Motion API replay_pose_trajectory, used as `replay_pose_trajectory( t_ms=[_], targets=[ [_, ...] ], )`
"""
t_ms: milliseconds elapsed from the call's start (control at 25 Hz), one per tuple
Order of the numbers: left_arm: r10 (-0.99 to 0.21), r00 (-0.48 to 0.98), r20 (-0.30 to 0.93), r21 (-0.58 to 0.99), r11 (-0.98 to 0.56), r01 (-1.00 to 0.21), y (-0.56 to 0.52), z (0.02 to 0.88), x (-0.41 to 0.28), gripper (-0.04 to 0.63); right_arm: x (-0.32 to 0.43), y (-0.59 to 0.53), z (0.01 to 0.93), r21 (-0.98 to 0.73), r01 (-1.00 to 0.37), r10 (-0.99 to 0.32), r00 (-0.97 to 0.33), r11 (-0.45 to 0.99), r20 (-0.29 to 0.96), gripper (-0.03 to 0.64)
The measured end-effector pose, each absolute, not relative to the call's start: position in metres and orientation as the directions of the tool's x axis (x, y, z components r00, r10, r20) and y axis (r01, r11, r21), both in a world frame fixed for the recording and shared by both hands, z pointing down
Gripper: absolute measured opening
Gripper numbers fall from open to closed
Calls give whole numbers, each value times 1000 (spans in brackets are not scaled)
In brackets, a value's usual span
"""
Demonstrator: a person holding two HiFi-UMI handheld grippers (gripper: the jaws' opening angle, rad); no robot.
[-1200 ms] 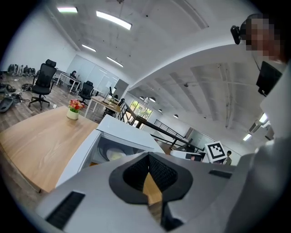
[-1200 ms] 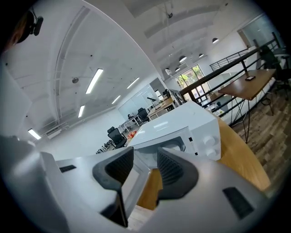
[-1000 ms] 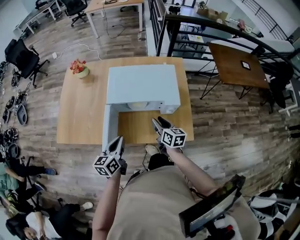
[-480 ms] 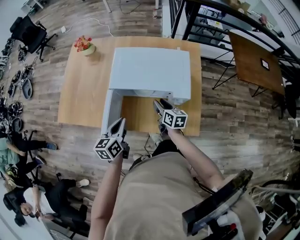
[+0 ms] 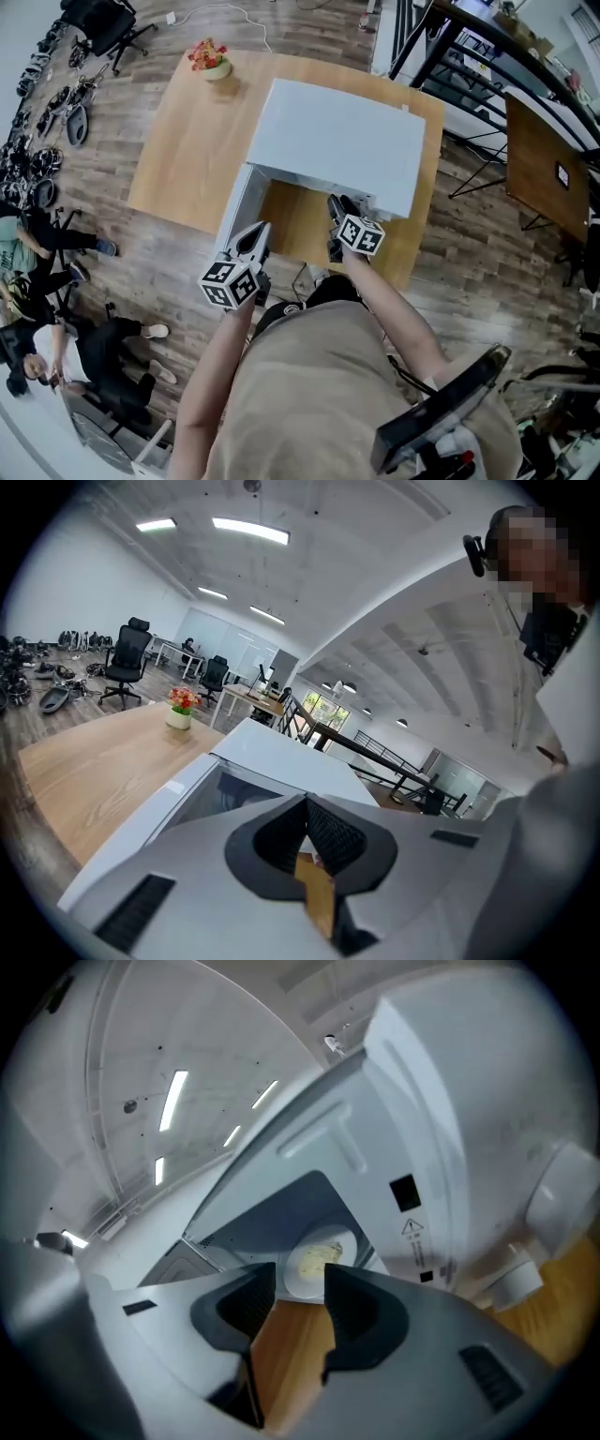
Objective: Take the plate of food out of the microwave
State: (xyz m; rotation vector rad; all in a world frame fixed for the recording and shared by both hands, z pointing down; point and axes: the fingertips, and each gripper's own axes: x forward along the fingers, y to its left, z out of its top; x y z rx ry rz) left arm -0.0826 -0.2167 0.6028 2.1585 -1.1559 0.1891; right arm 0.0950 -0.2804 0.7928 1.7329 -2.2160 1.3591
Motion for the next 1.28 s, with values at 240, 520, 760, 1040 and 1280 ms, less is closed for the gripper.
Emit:
replay_pose_trajectory(
  t_ms=[240, 520, 760, 1040, 1280],
  targets=[
    [-691, 580, 431, 484, -365, -795, -222, 604, -82, 2, 91, -295, 840, -602, -792, -777, -314, -103, 545, 166],
    [-695, 557, 455, 457, -354, -816, -228, 607, -87, 2, 94, -317, 868, -581, -784, -765, -234, -216, 600, 166],
    [-707, 534, 464, 446, -334, -830, -233, 607, -93, 2, 92, -327, 880, -583, -762, -753, -201, -282, 627, 166],
    [-708, 517, 481, 448, -308, -839, -228, 616, -93, 2, 88, -334, 896, -540, -789, -716, -192, -294, 671, 164],
    [-717, 507, 478, 447, -299, -843, -228, 614, -97, 2, 91, -333, 897, -535, -784, -704, -184, -316, 686, 145]
  ],
)
